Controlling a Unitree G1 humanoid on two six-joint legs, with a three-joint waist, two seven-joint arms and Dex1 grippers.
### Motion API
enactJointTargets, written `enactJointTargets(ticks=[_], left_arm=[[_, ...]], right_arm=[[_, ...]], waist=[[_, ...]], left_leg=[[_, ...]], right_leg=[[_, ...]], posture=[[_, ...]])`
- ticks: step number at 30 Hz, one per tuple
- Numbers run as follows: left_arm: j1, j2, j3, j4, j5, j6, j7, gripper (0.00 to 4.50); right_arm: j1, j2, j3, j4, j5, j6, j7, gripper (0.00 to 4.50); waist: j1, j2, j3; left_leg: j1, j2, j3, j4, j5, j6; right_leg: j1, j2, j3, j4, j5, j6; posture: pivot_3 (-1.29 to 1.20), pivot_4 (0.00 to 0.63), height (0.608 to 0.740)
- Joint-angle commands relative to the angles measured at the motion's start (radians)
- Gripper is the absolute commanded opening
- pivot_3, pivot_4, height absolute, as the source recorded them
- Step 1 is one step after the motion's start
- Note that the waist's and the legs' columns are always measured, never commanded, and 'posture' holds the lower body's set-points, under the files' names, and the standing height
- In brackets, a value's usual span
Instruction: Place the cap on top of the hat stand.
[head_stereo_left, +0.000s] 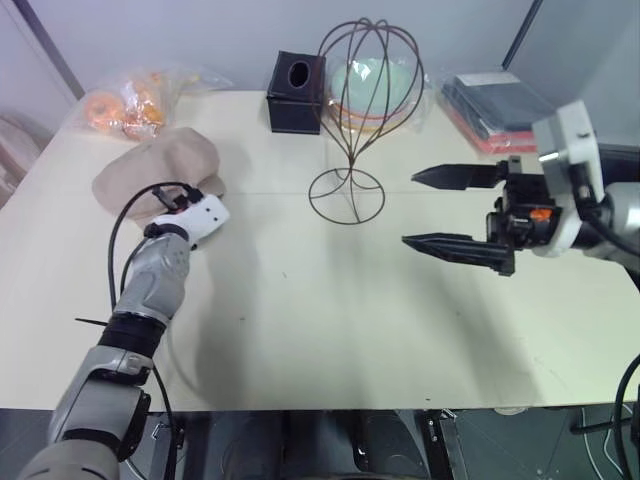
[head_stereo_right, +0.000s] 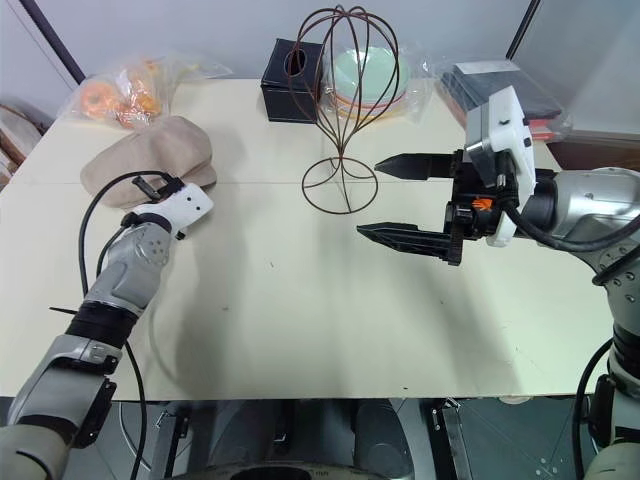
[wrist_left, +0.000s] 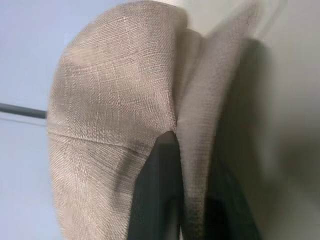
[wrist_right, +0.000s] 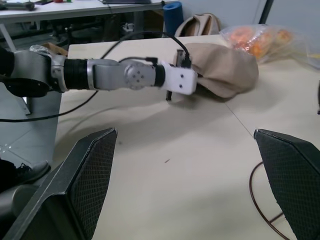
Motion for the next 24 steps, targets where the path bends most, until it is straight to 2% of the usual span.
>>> enactJointTargets(ticks=[1, 4, 7, 12, 18, 24], left_arm=[[-0.041, 0.037, 0.045, -0.067, -0.007, -0.041, 0.019, 0.05], [-0.146, 0.080, 0.080, -0.139, -0.040, -0.180, 0.030, 0.05], [-0.289, 0.096, 0.099, -0.170, -0.084, -0.313, 0.027, 0.05], [-0.474, 0.061, 0.066, -0.228, -0.153, -0.580, -0.019, 0.05], [-0.462, -0.003, -0.022, -0.246, -0.182, -0.723, -0.149, 0.05], [-0.436, -0.034, -0.131, -0.112, -0.073, -0.835, -0.172, 0.05]], right_arm=[[0.000, -0.031, -0.061, 0.007, -0.018, -0.043, 0.008, 4.50], [0.000, -0.070, -0.114, 0.051, -0.027, -0.054, 0.023, 4.50], [0.002, -0.105, -0.177, 0.095, -0.024, -0.054, 0.026, 4.50], [0.025, -0.139, -0.260, 0.123, -0.009, -0.043, 0.027, 4.50], [0.073, -0.138, -0.311, 0.091, 0.007, -0.030, 0.010, 4.50], [0.108, -0.128, -0.345, 0.053, 0.049, -0.018, -0.029, 4.50]], waist=[[0.001, 0.000, 0.000], [0.006, -0.002, 0.001], [0.025, -0.002, 0.001], [0.025, -0.002, 0.001], [0.017, -0.001, 0.000], [0.016, 0.000, 0.000]], left_leg=[[0.000, 0.000, 0.000, 0.000, 0.000, 0.000], [-0.001, 0.000, 0.000, 0.001, 0.000, 0.000], [-0.011, 0.000, -0.002, 0.005, 0.000, 0.000], [-0.015, -0.004, 0.000, 0.007, -0.001, 0.002], [-0.011, -0.004, 0.001, 0.007, -0.002, 0.003], [-0.010, -0.003, 0.002, 0.007, -0.001, 0.003]], right_leg=[[0.000, 0.000, 0.000, 0.000, 0.000, 0.000], [-0.001, 0.000, 0.000, 0.000, 0.000, 0.000], [-0.006, 0.000, -0.002, -0.001, 0.003, 0.003], [-0.006, -0.004, -0.001, -0.006, 0.004, 0.006], [-0.006, -0.001, 0.000, -0.003, 0.004, 0.006], [-0.006, 0.000, 0.001, -0.001, 0.004, 0.006]], posture=[[0.00, 0.150, 0.740], [0.00, 0.150, 0.740], [0.00, 0.150, 0.740], [0.00, 0.150, 0.740], [0.00, 0.150, 0.740], [0.00, 0.150, 0.740]])
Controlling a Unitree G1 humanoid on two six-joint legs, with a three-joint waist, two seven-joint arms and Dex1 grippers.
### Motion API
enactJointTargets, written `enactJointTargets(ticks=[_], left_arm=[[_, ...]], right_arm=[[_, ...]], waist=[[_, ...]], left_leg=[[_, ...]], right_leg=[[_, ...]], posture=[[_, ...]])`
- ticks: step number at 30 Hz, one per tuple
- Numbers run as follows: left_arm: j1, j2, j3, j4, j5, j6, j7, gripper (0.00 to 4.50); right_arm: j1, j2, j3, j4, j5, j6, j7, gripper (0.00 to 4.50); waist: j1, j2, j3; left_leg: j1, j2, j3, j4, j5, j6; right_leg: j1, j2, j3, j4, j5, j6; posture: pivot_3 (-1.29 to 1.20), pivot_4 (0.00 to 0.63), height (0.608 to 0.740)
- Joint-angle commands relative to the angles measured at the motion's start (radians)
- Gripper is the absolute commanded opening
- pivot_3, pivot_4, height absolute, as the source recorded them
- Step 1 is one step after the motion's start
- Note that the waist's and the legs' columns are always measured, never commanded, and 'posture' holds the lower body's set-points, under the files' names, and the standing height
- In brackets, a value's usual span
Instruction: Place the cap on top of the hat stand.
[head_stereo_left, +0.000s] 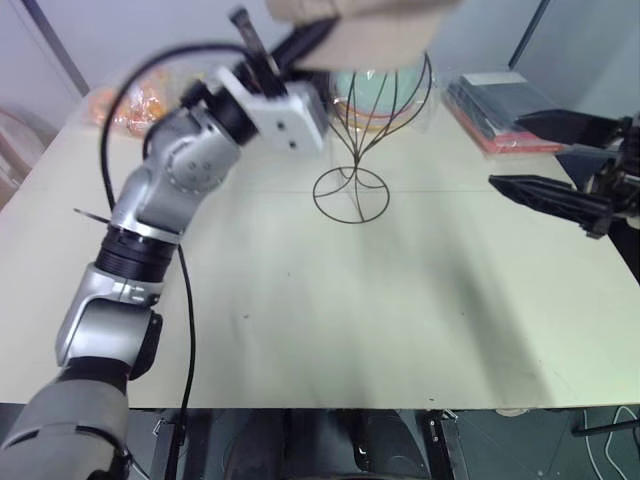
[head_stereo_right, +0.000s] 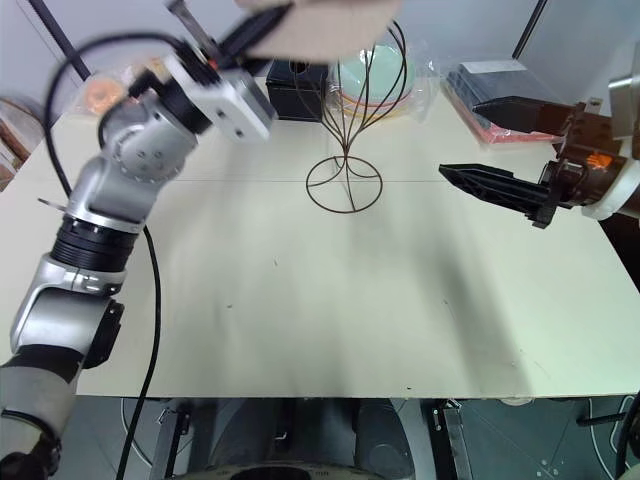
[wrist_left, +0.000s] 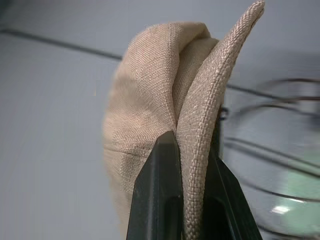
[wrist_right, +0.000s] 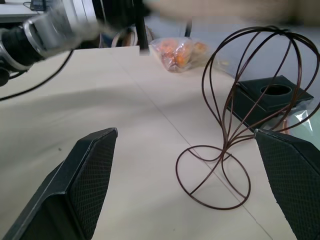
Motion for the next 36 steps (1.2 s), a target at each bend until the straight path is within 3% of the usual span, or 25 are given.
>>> enactJointTargets(ticks=[1, 9, 11, 12, 26, 36], left_arm=[[-0.015, -0.016, -0.039, 0.069, 0.069, -0.093, 0.023, 0.05], [-0.028, -0.005, -0.106, 0.183, 0.252, -0.256, 0.129, 0.05], [-0.020, -0.007, -0.101, 0.195, 0.241, -0.260, 0.119, 0.05], [-0.016, -0.007, -0.098, 0.195, 0.232, -0.264, 0.109, 0.36], [0.136, 0.074, 0.025, -0.010, 0.039, -0.225, -0.021, 0.36], [0.054, -0.020, 0.008, 0.125, 0.051, -0.198, -0.023, 0.36]], right_arm=[[0.004, -0.005, -0.054, -0.035, 0.040, 0.001, -0.027, 4.50], [0.014, 0.003, -0.063, -0.041, 0.062, -0.009, -0.081, 4.50], [0.017, 0.005, -0.060, -0.041, 0.060, -0.014, -0.087, 4.50], [0.017, 0.007, -0.055, -0.042, 0.057, -0.017, -0.090, 4.50], [0.055, 0.027, 0.051, -0.073, -0.044, -0.081, -0.118, 4.50], [0.031, 0.030, 0.089, -0.060, -0.059, -0.095, -0.120, 4.50]], waist=[[0.003, 0.000, 0.000], [0.010, 0.000, 0.000], [0.010, 0.000, 0.000], [0.009, 0.000, 0.000], [0.007, 0.000, 0.000], [0.009, 0.000, 0.000]], left_leg=[[0.000, 0.000, 0.000, 0.000, 0.000, 0.000], [-0.002, -0.001, -0.001, 0.001, 0.000, 0.000], [-0.002, -0.001, -0.001, 0.002, 0.000, 0.000], [-0.002, -0.001, -0.001, 0.002, 0.000, 0.000], [-0.002, 0.000, -0.001, 0.002, 0.000, 0.000], [-0.003, -0.001, -0.002, 0.009, -0.001, 0.001]], right_leg=[[0.000, 0.000, 0.000, 0.000, 0.000, 0.000], [0.000, -0.001, 0.000, -0.001, 0.000, 0.000], [0.000, -0.001, 0.000, -0.001, 0.000, 0.000], [0.000, -0.001, 0.000, -0.001, 0.000, 0.000], [0.000, 0.000, 0.000, 0.000, 0.000, 0.000], [0.003, 0.000, -0.001, 0.000, 0.001, 0.002]], posture=[[0.00, 0.150, 0.740], [0.00, 0.150, 0.740], [0.00, 0.150, 0.740], [0.00, 0.150, 0.740], [0.00, 0.150, 0.740], [0.00, 0.150, 0.740]])
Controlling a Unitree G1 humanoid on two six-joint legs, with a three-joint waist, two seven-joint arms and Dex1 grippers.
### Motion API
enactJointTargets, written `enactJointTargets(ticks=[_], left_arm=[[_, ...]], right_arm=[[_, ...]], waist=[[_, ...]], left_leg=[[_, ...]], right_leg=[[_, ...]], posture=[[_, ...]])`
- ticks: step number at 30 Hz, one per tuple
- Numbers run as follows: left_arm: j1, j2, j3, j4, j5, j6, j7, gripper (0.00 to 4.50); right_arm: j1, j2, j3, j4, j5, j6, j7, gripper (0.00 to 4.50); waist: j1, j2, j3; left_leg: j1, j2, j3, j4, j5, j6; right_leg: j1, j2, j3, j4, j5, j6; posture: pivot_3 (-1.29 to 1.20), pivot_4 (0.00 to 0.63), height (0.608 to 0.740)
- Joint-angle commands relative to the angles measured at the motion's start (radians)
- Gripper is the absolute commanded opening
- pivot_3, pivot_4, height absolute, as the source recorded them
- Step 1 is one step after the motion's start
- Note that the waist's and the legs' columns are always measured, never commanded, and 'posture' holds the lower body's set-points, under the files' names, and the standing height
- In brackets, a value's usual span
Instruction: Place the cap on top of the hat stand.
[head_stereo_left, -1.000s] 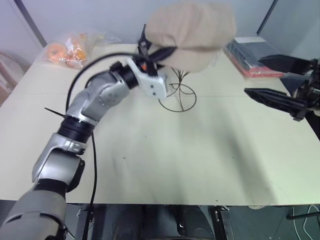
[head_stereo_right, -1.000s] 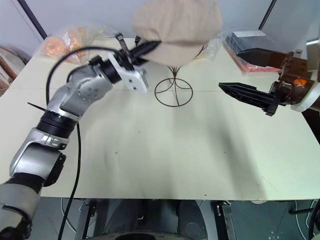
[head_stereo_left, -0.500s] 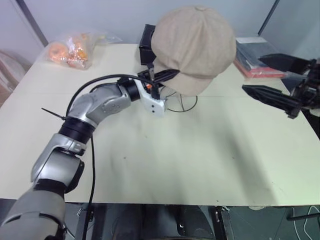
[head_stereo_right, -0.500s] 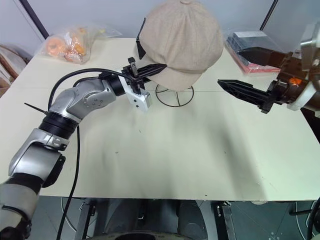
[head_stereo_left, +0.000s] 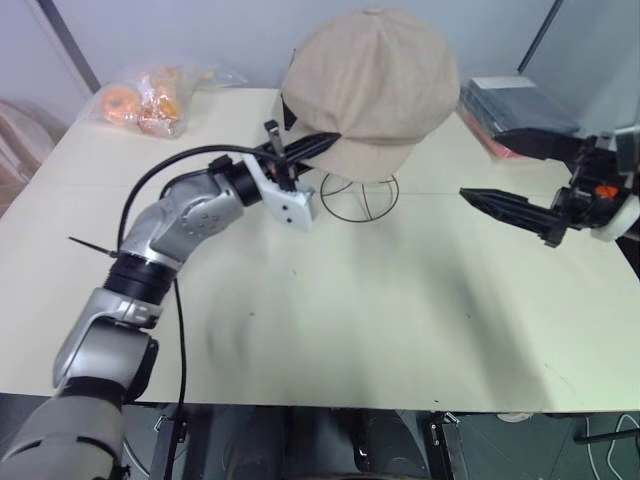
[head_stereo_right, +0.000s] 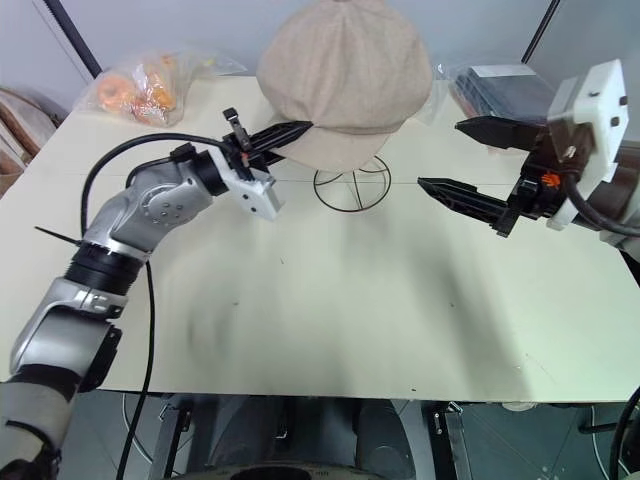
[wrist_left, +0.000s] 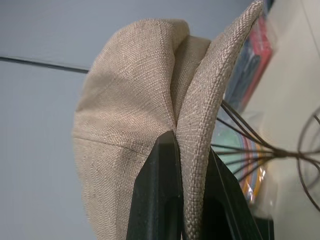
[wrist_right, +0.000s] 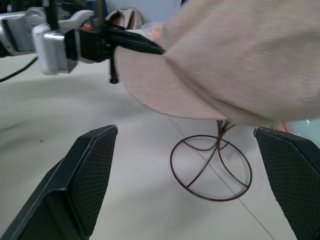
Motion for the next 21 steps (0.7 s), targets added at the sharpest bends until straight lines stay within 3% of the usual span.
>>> enactJointTargets(ticks=[1, 21], left_arm=[[-0.029, -0.009, 0.016, 0.016, -0.028, -0.002, -0.007, 0.36], [-0.044, -0.010, 0.011, 0.066, 0.010, -0.030, -0.003, 0.20]], right_arm=[[-0.018, -0.003, -0.022, -0.015, 0.007, -0.011, -0.006, 4.50], [-0.023, 0.000, -0.019, -0.019, 0.009, -0.014, -0.017, 4.50]], waist=[[-0.002, 0.000, 0.000], [0.000, 0.000, 0.000]], left_leg=[[0.000, 0.000, 0.000, 0.000, 0.000, 0.000], [0.000, 0.000, 0.000, 0.000, 0.000, 0.000]], right_leg=[[0.000, 0.000, 0.000, 0.000, 0.000, 0.000], [0.000, 0.000, 0.000, 0.000, 0.000, 0.000]], posture=[[0.00, 0.150, 0.740], [0.00, 0.150, 0.740]])
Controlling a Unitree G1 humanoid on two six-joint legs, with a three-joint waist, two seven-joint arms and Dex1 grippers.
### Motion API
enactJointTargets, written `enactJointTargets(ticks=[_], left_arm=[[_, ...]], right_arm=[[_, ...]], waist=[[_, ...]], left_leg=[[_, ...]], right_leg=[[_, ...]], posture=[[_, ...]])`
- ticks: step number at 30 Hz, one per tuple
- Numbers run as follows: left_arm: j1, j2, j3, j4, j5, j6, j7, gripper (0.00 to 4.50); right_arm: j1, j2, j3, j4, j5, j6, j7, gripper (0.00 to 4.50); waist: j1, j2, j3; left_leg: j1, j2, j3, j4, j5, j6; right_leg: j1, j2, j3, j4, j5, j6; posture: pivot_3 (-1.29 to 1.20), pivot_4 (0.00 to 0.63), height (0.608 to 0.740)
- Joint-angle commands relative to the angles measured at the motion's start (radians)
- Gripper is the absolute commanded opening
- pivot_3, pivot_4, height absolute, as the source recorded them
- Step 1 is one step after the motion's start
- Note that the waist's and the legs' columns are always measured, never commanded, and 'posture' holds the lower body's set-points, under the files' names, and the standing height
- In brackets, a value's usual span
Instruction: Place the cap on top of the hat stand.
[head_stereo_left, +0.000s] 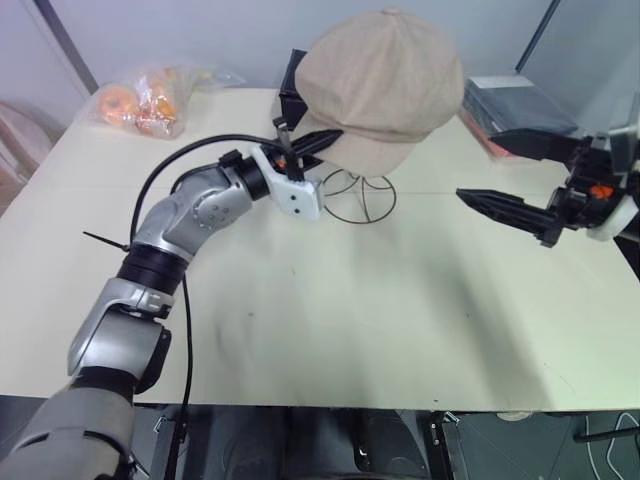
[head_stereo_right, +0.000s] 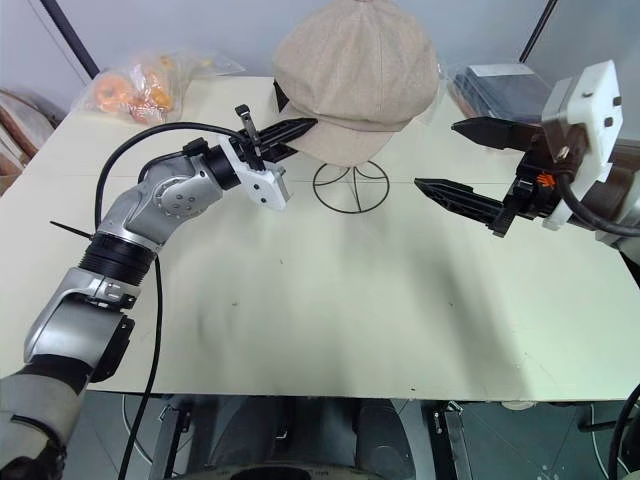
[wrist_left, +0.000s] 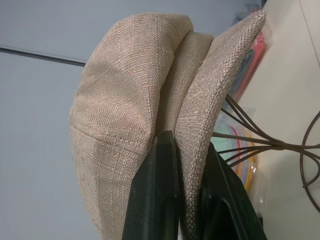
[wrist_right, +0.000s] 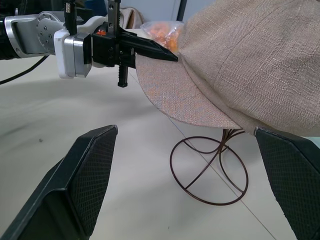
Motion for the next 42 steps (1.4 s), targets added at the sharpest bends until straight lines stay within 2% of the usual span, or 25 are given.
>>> enactJointTargets(ticks=[1, 8, 9, 12, 14, 31, 33, 36, 42], left_arm=[[-0.023, 0.006, 0.012, -0.016, -0.011, -0.019, 0.005, 0.20], [-0.020, -0.002, 0.020, -0.019, -0.025, -0.002, 0.000, 0.20], [-0.018, -0.004, 0.022, -0.020, -0.032, -0.004, 0.001, 0.56], [-0.015, -0.008, 0.028, -0.022, -0.062, -0.004, -0.009, 0.56], [-0.015, -0.008, 0.027, -0.027, -0.073, -0.007, -0.018, 0.83], [0.024, 0.041, 0.054, -0.111, -0.100, 0.000, -0.053, 0.83], [0.046, 0.065, 0.069, -0.154, -0.138, 0.007, -0.088, 0.83], [0.087, 0.114, 0.098, -0.239, -0.248, 0.030, -0.173, 0.83], [0.196, 0.231, 0.168, -0.414, -0.421, 0.103, -0.313, 0.83]], right_arm=[[-0.023, 0.000, -0.019, -0.013, 0.005, -0.016, -0.006, 4.50], [-0.022, 0.001, -0.018, -0.016, 0.004, -0.018, -0.004, 4.50], [-0.023, 0.001, -0.018, -0.015, 0.004, -0.017, -0.003, 4.50], [-0.025, 0.000, -0.017, -0.014, 0.005, -0.017, -0.001, 4.50], [-0.023, 0.000, -0.017, -0.016, 0.005, -0.016, 0.001, 4.50], [0.001, 0.017, 0.008, -0.027, -0.017, -0.030, 0.006, 4.50], [0.024, 0.012, 0.039, -0.038, -0.079, -0.065, 0.007, 4.50], [0.061, 0.012, 0.134, -0.063, -0.256, -0.184, -0.011, 4.50], [0.047, 0.073, 0.269, -0.117, -0.428, -0.302, -0.068, 4.50]], waist=[[0.000, 0.000, 0.000], [0.000, 0.000, 0.000], [0.000, 0.000, 0.000], [0.000, 0.000, 0.000], [0.000, 0.000, 0.000], [0.000, 0.000, 0.000], [-0.001, 0.000, 0.000], [-0.005, 0.000, 0.000], [-0.011, 0.000, 0.000]], left_leg=[[0.000, 0.000, 0.000, 0.000, 0.000, 0.000], [0.000, 0.000, 0.000, 0.000, 0.000, 0.000], [0.000, 0.000, 0.000, 0.000, 0.000, 0.000], [0.000, 0.000, 0.000, 0.000, 0.000, 0.000], [0.000, 0.000, 0.000, 0.000, 0.000, 0.000], [0.000, 0.000, 0.000, 0.000, 0.000, 0.000], [0.000, 0.000, 0.000, 0.000, 0.000, 0.000], [0.000, 0.001, 0.000, 0.000, 0.000, 0.000], [0.000, 0.001, 0.000, 0.000, 0.000, 0.000]], right_leg=[[0.000, 0.000, 0.000, 0.000, 0.000, 0.000], [0.000, 0.000, 0.000, 0.000, 0.000, 0.000], [0.000, 0.000, 0.000, 0.000, 0.000, 0.000], [0.000, 0.000, 0.000, 0.000, 0.000, 0.000], [0.000, 0.000, 0.000, 0.000, 0.000, 0.000], [0.000, 0.000, 0.000, 0.000, 0.000, 0.000], [0.000, 0.000, 0.000, 0.000, 0.000, 0.000], [0.000, 0.000, 0.000, 0.000, 0.000, 0.000], [-0.001, 0.000, 0.000, 0.001, 0.000, 0.000]], posture=[[0.00, 0.150, 0.740], [0.00, 0.150, 0.740], [0.00, 0.150, 0.740], [0.00, 0.150, 0.740], [0.00, 0.150, 0.740], [0.00, 0.150, 0.740], [0.00, 0.150, 0.740], [0.00, 0.150, 0.740], [0.00, 0.150, 0.740]])
